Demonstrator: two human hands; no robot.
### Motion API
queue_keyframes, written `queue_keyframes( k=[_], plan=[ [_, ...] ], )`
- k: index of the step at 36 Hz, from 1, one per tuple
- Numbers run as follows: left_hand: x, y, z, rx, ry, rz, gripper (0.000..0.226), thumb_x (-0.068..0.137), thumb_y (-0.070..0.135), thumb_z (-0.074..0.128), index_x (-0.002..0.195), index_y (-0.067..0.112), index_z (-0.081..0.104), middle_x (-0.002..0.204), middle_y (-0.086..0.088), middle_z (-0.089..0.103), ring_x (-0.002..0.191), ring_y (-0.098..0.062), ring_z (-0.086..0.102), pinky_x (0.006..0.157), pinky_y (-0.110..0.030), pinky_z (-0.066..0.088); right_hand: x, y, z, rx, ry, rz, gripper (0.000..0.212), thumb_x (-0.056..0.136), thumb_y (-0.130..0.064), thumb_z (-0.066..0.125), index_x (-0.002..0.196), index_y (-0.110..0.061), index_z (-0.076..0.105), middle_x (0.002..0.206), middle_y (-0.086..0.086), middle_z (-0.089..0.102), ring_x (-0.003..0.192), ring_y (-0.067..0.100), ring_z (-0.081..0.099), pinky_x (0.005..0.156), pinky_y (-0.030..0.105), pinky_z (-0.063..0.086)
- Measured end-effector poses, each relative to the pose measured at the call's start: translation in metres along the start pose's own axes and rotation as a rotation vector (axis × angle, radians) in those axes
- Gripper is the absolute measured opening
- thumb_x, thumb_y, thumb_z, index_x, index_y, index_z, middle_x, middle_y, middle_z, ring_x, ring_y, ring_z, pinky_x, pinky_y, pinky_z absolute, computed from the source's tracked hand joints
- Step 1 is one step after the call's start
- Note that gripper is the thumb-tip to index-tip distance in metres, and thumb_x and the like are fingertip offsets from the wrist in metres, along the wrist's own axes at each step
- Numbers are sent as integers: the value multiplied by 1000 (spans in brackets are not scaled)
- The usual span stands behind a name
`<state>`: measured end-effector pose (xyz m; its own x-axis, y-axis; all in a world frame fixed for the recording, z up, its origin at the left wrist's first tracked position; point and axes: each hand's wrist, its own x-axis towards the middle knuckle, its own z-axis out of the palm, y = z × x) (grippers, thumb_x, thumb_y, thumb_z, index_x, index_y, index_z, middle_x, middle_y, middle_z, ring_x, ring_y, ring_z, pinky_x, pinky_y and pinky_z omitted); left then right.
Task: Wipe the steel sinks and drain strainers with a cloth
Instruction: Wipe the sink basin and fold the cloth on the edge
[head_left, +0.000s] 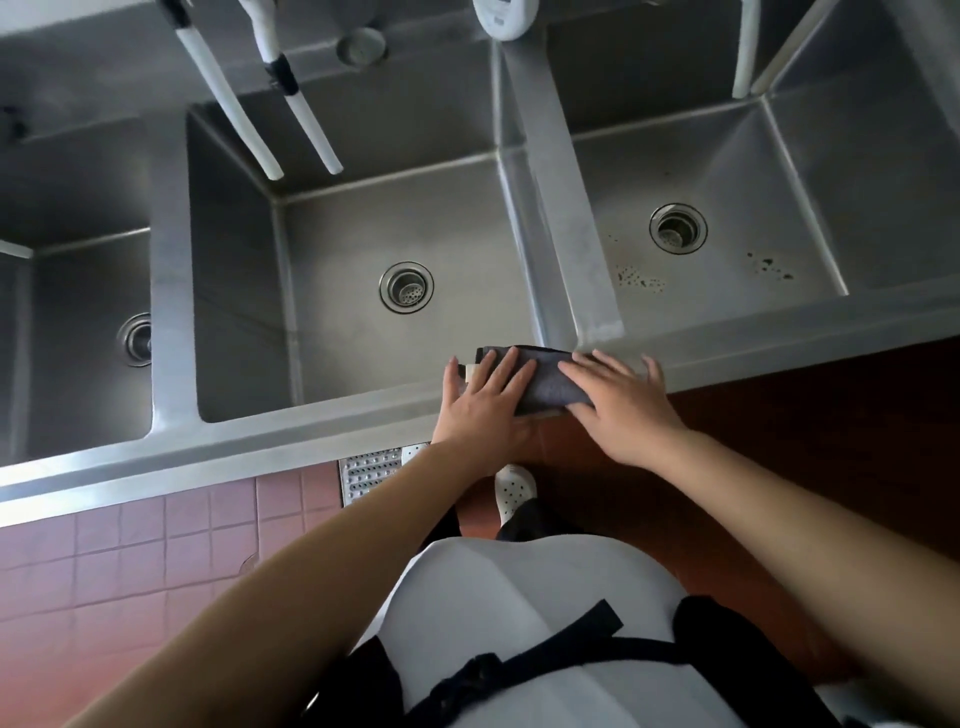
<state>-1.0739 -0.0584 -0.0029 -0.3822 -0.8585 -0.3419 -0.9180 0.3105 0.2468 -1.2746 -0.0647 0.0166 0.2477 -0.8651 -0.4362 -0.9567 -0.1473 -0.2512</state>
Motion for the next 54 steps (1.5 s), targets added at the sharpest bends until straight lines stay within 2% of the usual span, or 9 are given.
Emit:
queue_keyframes(
  k=[5,7,14,23,32,38,45,48,54],
  plan=[
    [15,-13,-41,-302,54,40,74,82,43,64,150,34,35,145,6,52,139,-24,40,119,-45,20,16,-27,-51,112,21,-105,21,96,-38,52,115,-33,59,112,0,69,106,31,62,85,41,40],
    [21,-26,-60,-508,62,48,59,79,34,68,135,27,56,117,4,67,113,-21,59,92,-27,39,27,-42,-69,144,-35,-127,9,92,-37,56,91,-28,56,87,-2,63,89,30,61,71,36,36],
    [35,-95,-93,-644,-202,-84,21,79,24,77,98,27,67,78,11,60,78,-11,55,68,-23,43,85,-84,-101,353,-170,-81,15,80,-38,69,79,-23,68,72,-5,67,76,21,64,71,40,52],
    [71,-220,-67,-856,-113,-328,22,83,8,77,104,6,70,88,-5,61,82,-13,51,65,-17,42,146,-115,-43,549,-95,164,49,91,-43,64,135,-23,57,140,-1,57,126,20,55,101,33,43],
    [185,-358,-44,-774,105,-606,33,93,10,57,126,11,64,105,-5,68,96,-22,62,79,-26,46,208,-123,21,396,-431,311,48,96,-42,59,139,-20,53,148,3,49,133,23,49,106,32,39],
    [269,-410,-49,-516,289,-604,36,95,30,41,123,36,63,119,1,66,110,-24,60,100,-36,43,263,-108,37,448,-289,403,42,95,-39,58,134,-24,56,141,2,54,124,23,55,92,28,40],
    [305,-432,4,-242,23,-424,54,86,55,56,119,13,62,120,-15,61,114,-37,57,99,-46,47,296,-93,67,349,-202,408,66,93,-41,59,152,-27,33,159,3,33,144,28,34,113,47,36],
    [313,-428,19,-304,155,-566,72,89,64,44,147,23,35,151,-14,36,139,-38,34,113,-59,27,302,-89,82,270,-273,406,74,94,-46,55,156,-33,17,166,1,11,151,27,16,115,53,29],
    [302,-419,65,-144,-104,-561,76,88,78,12,152,47,-16,166,2,-19,151,-26,-23,113,-64,-15,300,-83,104,308,-348,434,76,94,-47,54,156,-39,11,167,-4,3,152,26,13,115,55,28]
  ],
)
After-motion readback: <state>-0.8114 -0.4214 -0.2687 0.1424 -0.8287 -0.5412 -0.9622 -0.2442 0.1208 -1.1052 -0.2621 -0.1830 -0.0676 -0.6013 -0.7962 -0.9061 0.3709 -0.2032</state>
